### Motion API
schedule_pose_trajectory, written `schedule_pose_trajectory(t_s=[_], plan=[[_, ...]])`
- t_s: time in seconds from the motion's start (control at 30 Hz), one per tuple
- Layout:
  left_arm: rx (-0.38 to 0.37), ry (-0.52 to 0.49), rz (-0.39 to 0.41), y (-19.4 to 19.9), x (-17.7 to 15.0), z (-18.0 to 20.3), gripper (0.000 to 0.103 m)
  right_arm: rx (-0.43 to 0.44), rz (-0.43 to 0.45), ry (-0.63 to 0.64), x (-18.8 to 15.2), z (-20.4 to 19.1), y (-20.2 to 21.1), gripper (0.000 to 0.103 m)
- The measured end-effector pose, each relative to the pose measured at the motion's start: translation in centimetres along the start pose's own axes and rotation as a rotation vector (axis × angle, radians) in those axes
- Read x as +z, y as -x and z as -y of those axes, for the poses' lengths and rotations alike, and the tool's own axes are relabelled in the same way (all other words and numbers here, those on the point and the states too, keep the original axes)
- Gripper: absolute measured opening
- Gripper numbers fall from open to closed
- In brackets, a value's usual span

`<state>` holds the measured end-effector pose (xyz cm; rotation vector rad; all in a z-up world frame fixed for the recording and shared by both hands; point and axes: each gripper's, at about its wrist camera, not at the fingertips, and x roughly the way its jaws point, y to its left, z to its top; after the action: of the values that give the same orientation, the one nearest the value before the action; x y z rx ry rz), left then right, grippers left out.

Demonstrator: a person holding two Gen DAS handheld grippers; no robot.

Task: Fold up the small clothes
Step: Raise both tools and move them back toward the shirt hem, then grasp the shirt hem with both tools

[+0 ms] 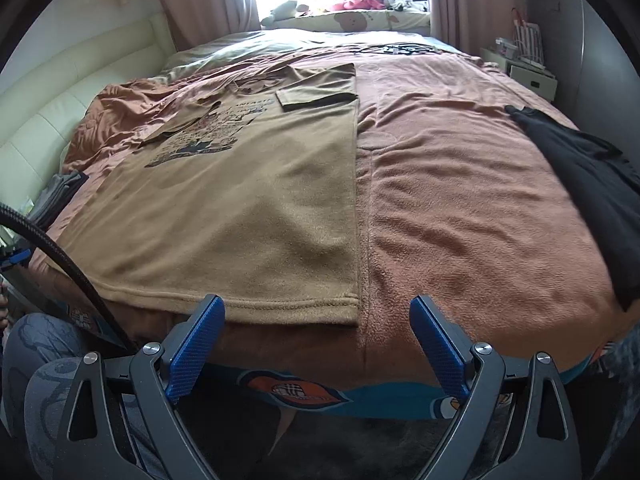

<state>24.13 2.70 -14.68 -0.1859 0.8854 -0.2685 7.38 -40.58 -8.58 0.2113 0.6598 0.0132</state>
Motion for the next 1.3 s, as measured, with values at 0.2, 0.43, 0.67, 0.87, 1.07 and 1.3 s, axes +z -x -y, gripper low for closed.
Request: schedule_pose_trajectory(t_s=[0.2,0.43,0.67,0.87,1.07,1.3], plan=[[-0.046,0.05,-0.041,-1.8,0.3,-0.9,0.059,0.122,-0.001,-0.083,0.1,2.2,-1.3,0.092],[-0.062,0.081,-0.078,-3.2,0.5,-1.3,0.039,0.141,-0.065,-0.12,0.1,3.7,-3.5,0.054],[-0.058,0.126,-0.111,-4.4,0.5,-2.1,0.03,0.114,-0.115,-0.201,1.0,4.6,-4.6,0.037],[-0.059,0.182,-0.124,-4.4,0.7,-2.9,0.03,0.102,-0.125,-0.261,1.2,4.6,-4.4,0.033],[-0.108,0.23,-0.171,-4.6,0.2,-3.3,0.03,0.11,-0.142,-0.298,0.8,4.4,-3.9,0.035],[-0.174,0.338,-0.202,-4.6,-0.5,-4.1,0.03,0.241,-0.128,-0.486,-0.5,7.1,-4.0,0.035]])
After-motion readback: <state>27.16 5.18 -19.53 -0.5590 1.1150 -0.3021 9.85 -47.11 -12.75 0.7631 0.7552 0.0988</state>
